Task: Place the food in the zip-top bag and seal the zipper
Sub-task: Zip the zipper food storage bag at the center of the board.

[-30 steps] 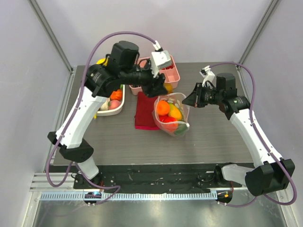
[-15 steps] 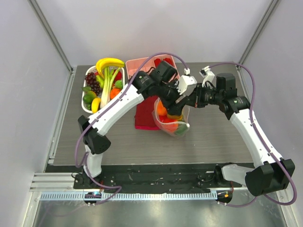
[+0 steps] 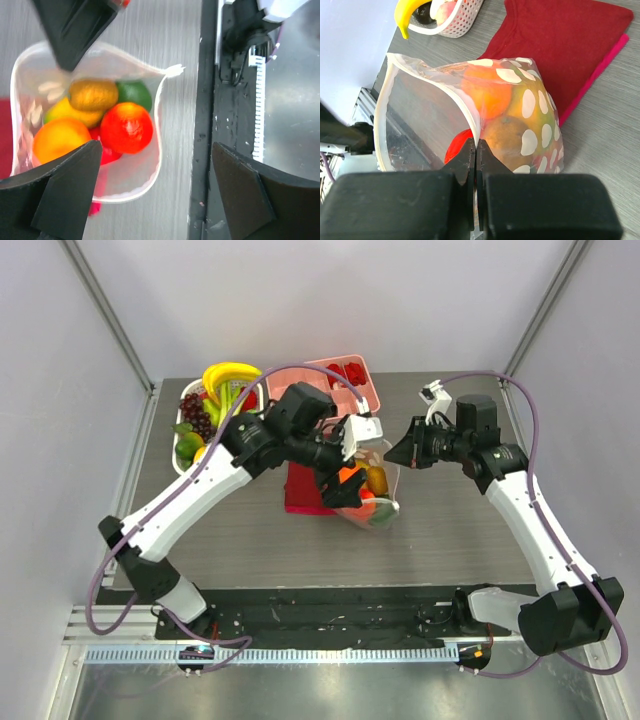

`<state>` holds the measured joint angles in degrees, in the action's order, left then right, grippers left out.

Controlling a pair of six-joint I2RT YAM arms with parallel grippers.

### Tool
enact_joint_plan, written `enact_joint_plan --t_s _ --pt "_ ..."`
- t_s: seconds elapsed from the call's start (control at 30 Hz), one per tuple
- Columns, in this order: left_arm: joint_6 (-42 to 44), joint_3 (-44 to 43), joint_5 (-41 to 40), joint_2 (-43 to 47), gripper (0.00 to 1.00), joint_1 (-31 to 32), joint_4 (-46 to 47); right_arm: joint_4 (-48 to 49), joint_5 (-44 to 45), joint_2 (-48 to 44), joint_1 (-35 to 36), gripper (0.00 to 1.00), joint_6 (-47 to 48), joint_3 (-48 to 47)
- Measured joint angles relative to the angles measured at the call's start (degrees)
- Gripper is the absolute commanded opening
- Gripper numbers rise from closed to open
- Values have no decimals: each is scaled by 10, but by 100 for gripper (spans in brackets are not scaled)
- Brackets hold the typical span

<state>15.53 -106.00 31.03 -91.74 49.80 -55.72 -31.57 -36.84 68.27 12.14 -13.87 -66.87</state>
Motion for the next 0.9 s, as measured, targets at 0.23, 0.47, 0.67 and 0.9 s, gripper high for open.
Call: enact_joint_plan --t_s 0.23,0.47,0.67,0.9 --pt "63 53 17 21 78 37 74 3 -8 15 17 1 1 -7" --pt "127 74 -7 -10 66 66 83 4 -8 26 33 1 5 -24" --pt "139 99 -54 -22 45 80 99 12 -10 30 43 1 10 -25" --pt "135 151 -88 -22 16 82 125 24 -16 30 45 6 19 -24"
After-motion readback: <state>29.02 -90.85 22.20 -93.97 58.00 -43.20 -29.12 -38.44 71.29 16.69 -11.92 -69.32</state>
